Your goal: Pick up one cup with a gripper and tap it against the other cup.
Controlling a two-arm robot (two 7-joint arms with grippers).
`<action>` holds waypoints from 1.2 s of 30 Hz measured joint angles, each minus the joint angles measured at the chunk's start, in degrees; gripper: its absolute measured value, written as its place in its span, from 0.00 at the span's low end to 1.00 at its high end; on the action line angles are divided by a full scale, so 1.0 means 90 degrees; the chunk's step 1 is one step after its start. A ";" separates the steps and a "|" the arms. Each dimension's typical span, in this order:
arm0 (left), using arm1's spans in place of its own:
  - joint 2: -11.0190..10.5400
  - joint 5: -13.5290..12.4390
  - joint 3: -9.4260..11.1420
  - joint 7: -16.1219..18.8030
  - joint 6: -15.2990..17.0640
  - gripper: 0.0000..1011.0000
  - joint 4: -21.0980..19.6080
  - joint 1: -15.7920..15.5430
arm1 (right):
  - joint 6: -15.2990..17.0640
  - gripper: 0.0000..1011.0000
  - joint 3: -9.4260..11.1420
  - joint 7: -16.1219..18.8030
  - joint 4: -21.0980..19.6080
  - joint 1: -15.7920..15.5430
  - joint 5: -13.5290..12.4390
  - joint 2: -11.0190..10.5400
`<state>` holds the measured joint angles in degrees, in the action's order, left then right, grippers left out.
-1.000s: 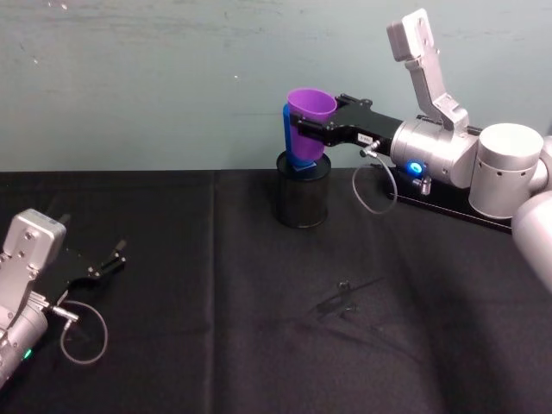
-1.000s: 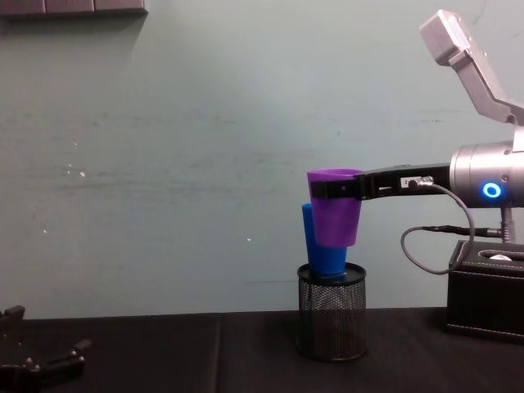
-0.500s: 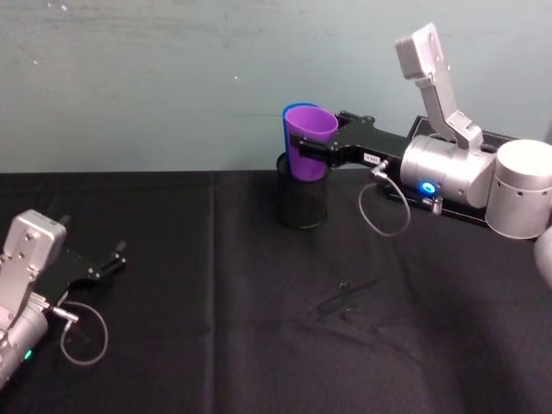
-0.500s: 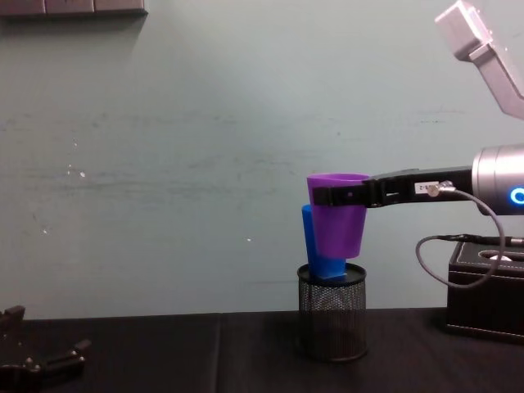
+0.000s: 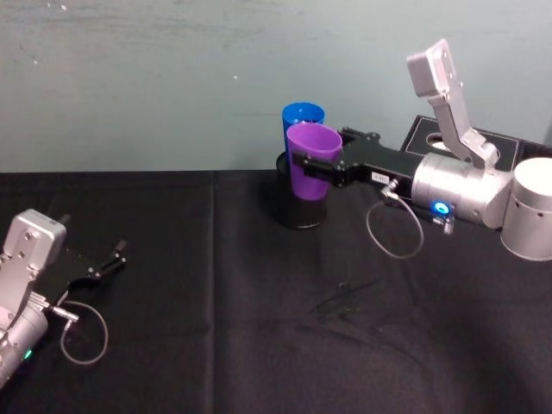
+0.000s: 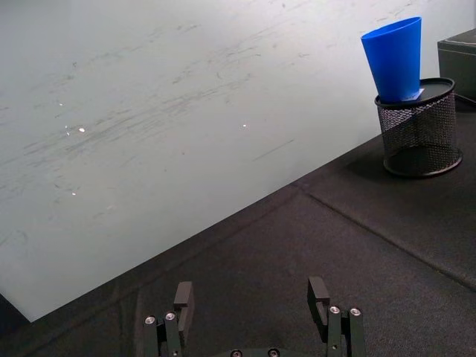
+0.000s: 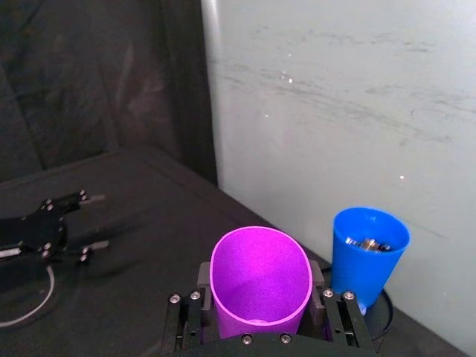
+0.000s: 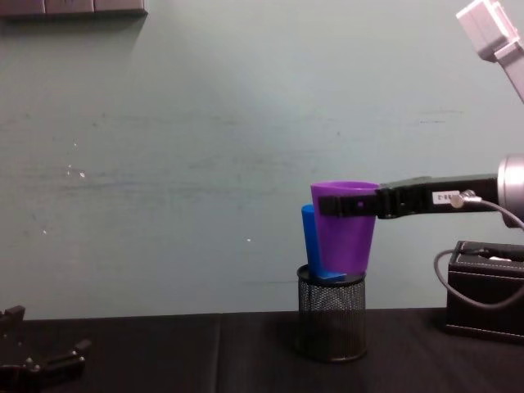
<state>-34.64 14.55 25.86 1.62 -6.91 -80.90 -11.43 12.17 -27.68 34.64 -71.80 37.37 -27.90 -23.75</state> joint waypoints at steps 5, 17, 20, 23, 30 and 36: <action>0.0000 0.0000 0.0000 0.0000 0.0000 0.99 0.0000 0.0000 | 0.0043 0.71 -0.0032 0.0001 -0.0335 -0.0218 -0.0121 -0.0222; 0.0000 0.0000 0.0000 0.0000 0.0000 0.99 0.0000 0.0000 | 0.0026 0.71 -0.0125 0.0100 -0.0946 -0.0628 -0.0377 -0.0661; 0.0000 0.0000 0.0000 0.0000 0.0000 0.99 0.0000 0.0000 | -0.0023 0.71 -0.0142 0.0149 -0.1070 -0.0697 -0.0451 -0.0753; 0.0000 0.0000 0.0000 0.0000 0.0000 0.99 0.0000 0.0000 | -0.0062 0.71 -0.0157 0.0183 -0.1187 -0.0757 -0.0536 -0.0820; 0.0000 0.0000 0.0000 0.0000 0.0000 0.99 0.0000 0.0000 | -0.0107 0.71 -0.0229 0.0247 -0.1491 -0.0928 -0.0718 -0.0975; 0.0000 0.0000 0.0000 0.0000 0.0000 0.99 0.0000 0.0000 | -0.0171 0.71 -0.0293 0.0283 -0.1745 -0.1056 -0.0814 -0.1149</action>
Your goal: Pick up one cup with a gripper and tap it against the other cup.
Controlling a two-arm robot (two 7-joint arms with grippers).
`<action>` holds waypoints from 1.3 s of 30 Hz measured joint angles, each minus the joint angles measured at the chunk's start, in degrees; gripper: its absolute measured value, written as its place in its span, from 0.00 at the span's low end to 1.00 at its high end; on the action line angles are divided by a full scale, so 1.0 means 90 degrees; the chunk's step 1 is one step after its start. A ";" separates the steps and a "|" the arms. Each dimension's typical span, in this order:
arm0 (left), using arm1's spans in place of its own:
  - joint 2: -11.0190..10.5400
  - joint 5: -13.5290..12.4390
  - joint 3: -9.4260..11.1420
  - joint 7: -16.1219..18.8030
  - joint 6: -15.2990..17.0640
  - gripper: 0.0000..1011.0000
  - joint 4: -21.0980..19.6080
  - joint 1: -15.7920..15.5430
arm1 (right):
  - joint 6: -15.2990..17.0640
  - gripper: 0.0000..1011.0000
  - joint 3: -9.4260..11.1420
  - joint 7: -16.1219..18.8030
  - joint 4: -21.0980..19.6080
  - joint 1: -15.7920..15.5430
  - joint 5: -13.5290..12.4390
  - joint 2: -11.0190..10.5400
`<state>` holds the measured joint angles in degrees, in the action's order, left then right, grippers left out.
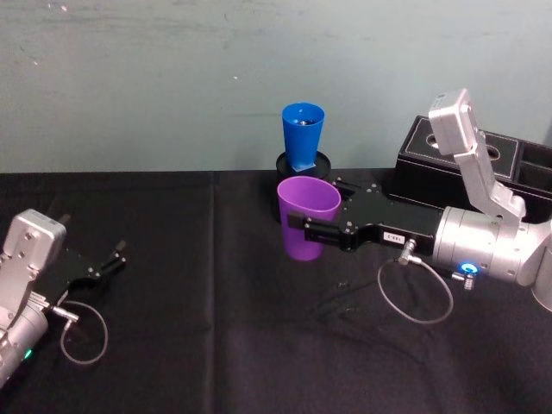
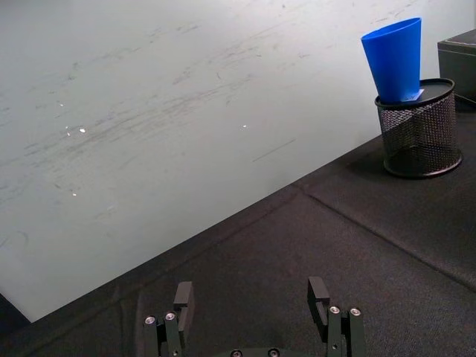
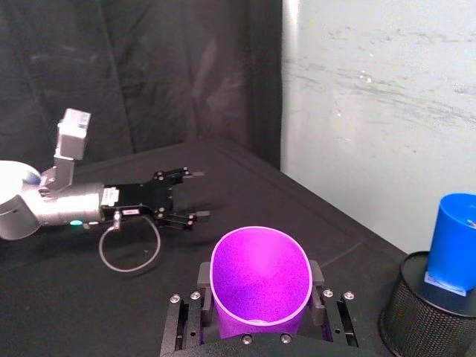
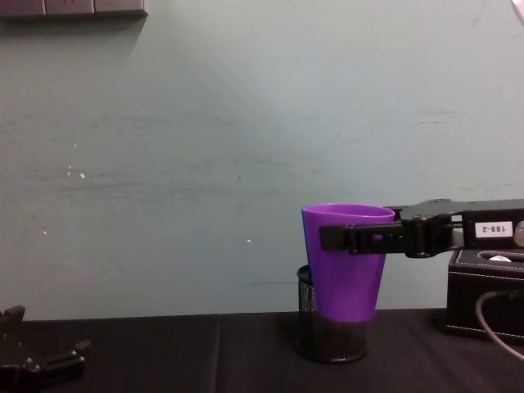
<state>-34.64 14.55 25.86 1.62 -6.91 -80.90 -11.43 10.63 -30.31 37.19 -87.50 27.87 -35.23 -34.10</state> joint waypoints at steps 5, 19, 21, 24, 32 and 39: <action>0.0000 0.0000 0.0000 0.0000 0.0000 0.99 0.0000 0.0000 | -0.0025 0.71 -0.0021 -0.0019 -0.0165 -0.0087 -0.0065 -0.0111; 0.0000 0.0000 0.0000 0.0000 0.0000 0.99 0.0000 0.0000 | -0.0028 0.71 -0.0021 -0.0024 -0.0155 -0.0082 -0.0067 -0.0103; 0.0000 0.0000 0.0000 0.0000 0.0000 0.99 0.0000 0.0000 | -0.0028 0.71 -0.0021 -0.0024 -0.0152 -0.0081 -0.0065 -0.0102; 0.0000 0.0001 0.0000 0.0000 0.0000 0.99 0.0000 0.0000 | -0.0028 0.71 -0.0019 -0.0025 -0.0149 -0.0079 -0.0063 -0.0101; 0.0000 0.0000 0.0000 0.0000 0.0000 0.99 0.0000 0.0000 | -0.0028 0.71 -0.0016 -0.0024 -0.0143 -0.0075 -0.0060 -0.0097; 0.0000 0.0000 0.0000 0.0000 0.0000 0.99 0.0000 0.0000 | -0.0027 0.71 -0.0016 -0.0024 -0.0139 -0.0072 -0.0058 -0.0093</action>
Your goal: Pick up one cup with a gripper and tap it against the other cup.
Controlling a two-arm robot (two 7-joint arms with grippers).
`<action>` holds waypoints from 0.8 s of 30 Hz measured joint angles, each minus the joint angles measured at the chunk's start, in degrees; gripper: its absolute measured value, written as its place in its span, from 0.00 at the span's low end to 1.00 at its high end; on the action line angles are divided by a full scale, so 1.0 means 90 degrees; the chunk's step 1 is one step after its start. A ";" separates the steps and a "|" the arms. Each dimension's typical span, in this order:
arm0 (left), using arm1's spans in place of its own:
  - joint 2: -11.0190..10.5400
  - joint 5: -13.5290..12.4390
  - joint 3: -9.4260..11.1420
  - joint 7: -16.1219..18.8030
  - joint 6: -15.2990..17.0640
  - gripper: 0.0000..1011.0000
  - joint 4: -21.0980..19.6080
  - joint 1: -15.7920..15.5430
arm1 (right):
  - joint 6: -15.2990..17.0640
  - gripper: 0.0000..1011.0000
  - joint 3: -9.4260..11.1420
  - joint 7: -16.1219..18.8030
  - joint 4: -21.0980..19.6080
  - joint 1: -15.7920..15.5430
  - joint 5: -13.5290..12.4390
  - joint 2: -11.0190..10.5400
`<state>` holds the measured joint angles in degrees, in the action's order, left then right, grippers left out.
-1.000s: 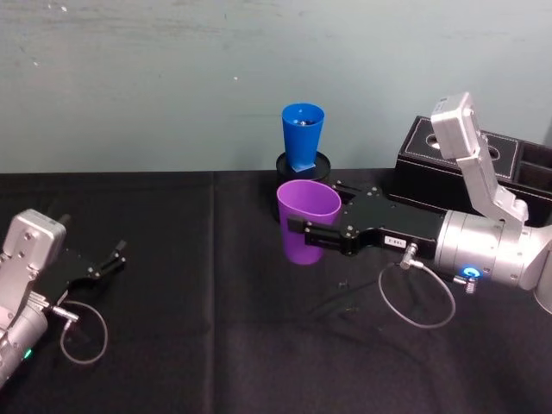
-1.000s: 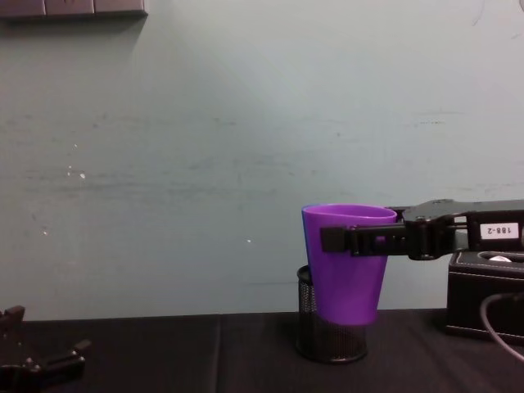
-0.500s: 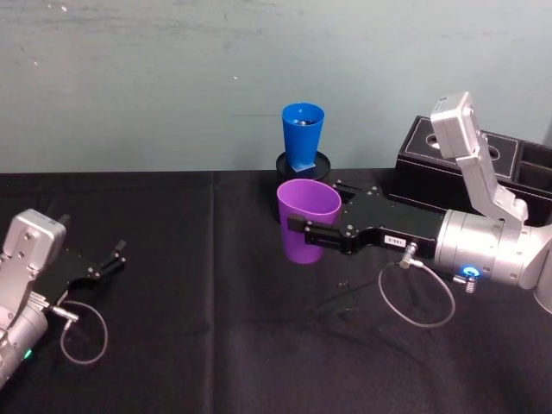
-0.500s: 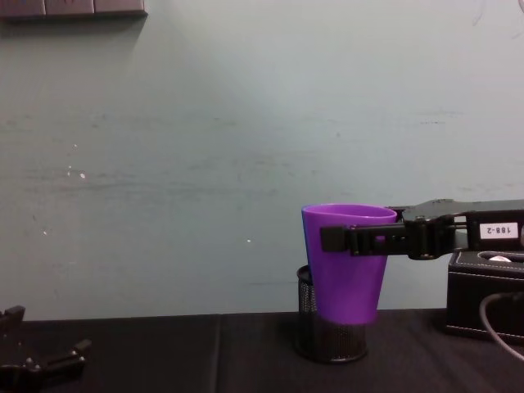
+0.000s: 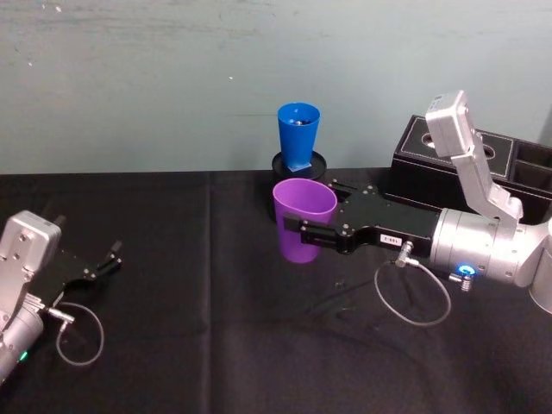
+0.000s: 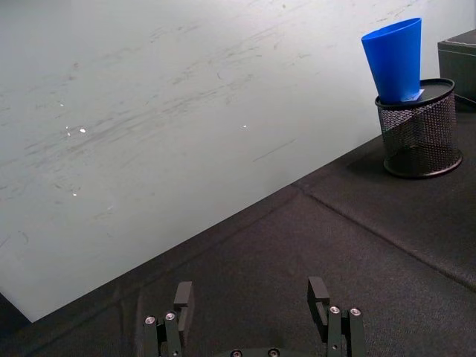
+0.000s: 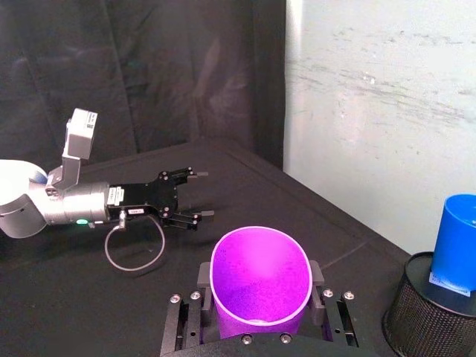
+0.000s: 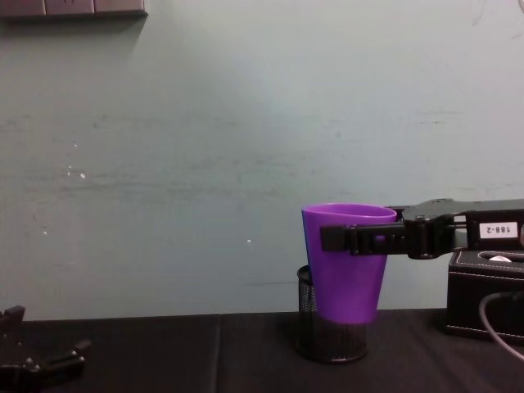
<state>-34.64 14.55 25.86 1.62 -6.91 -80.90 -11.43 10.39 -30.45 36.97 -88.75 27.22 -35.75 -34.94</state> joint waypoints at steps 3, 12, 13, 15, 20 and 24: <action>0.0000 0.0000 0.0000 0.0000 0.0000 0.99 0.0000 0.0000 | 0.0000 0.71 0.0000 0.0000 0.0000 0.0000 0.0000 0.0000; -0.0001 0.0000 0.0000 0.0000 0.0000 0.99 0.0000 0.0000 | 0.0000 0.71 0.0000 0.0000 0.0000 0.0000 0.0000 0.0000; 0.0000 0.0000 0.0000 0.0000 0.0000 0.99 0.0000 0.0000 | 0.0000 0.71 -0.0001 0.0000 0.0000 0.0000 0.0000 0.0000; 0.0000 0.0000 0.0000 0.0000 0.0000 0.99 0.0000 0.0000 | 0.0000 0.71 -0.0001 0.0000 0.0000 0.0000 0.0000 0.0000; 0.0000 0.0000 0.0000 0.0000 0.0000 0.99 0.0000 0.0000 | 0.0000 0.71 -0.0001 0.0000 0.0001 0.0000 0.0000 0.0001; 0.0000 0.0000 0.0000 0.0000 0.0000 0.99 0.0000 0.0000 | 0.0000 0.71 -0.0001 0.0000 0.0000 0.0000 0.0000 0.0000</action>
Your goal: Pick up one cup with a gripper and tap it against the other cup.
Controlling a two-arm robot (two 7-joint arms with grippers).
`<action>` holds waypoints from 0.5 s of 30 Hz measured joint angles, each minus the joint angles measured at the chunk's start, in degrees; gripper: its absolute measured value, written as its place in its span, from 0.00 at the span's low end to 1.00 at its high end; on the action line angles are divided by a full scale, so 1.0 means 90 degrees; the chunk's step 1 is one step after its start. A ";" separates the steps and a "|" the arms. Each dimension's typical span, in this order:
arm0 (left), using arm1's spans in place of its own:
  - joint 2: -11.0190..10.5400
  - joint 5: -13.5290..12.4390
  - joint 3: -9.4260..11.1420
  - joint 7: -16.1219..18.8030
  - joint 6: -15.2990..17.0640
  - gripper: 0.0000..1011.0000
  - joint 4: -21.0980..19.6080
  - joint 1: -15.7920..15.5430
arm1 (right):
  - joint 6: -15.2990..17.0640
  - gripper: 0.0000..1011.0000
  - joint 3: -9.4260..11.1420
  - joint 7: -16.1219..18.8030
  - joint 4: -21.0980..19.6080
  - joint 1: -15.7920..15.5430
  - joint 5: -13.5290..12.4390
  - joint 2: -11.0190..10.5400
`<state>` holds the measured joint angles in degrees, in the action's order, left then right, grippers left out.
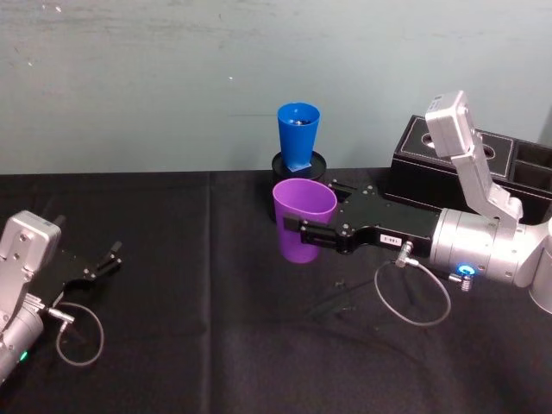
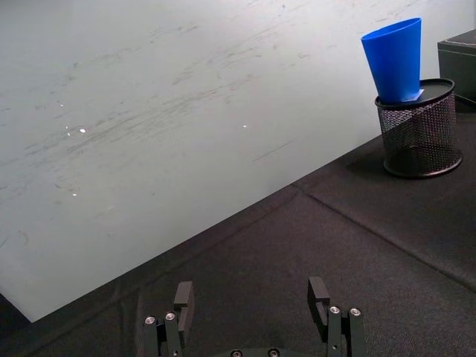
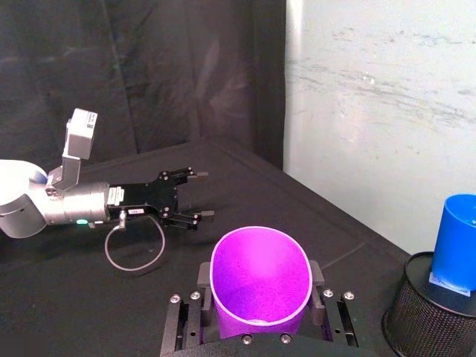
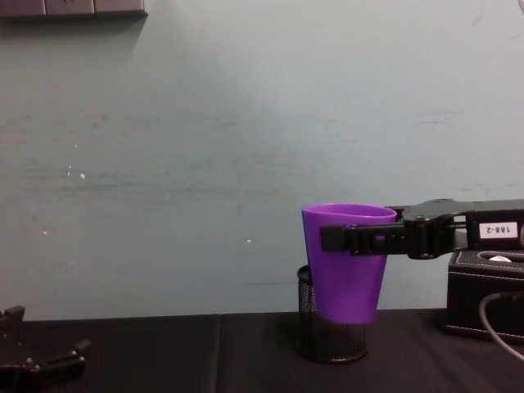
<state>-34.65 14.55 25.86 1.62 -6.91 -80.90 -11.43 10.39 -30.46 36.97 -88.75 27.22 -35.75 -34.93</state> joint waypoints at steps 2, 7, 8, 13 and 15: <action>0.0000 0.0000 0.0000 0.0000 0.0000 0.99 0.0000 0.0000 | 0.0000 0.71 0.0000 0.0000 0.0000 0.0000 0.0000 0.0000; 0.0000 0.0000 0.0000 0.0000 0.0000 0.99 0.0000 0.0000 | 0.0000 0.71 0.0000 0.0000 0.0000 0.0000 0.0000 0.0000; 0.0000 0.0000 0.0000 0.0000 0.0000 0.99 0.0000 0.0000 | 0.0000 0.71 0.0000 0.0000 0.0000 0.0000 0.0000 0.0000; 0.0000 0.0000 0.0000 0.0000 0.0000 0.99 0.0000 0.0000 | 0.0000 0.71 0.0000 0.0000 0.0000 0.0000 0.0000 0.0000; 0.0000 0.0000 0.0000 0.0000 0.0000 0.99 0.0000 -0.0001 | 0.0000 0.71 0.0000 0.0000 0.0000 0.0000 0.0000 0.0000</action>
<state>-34.64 14.55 25.86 1.62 -6.91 -80.90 -11.43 10.39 -30.46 36.97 -88.75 27.21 -35.75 -34.93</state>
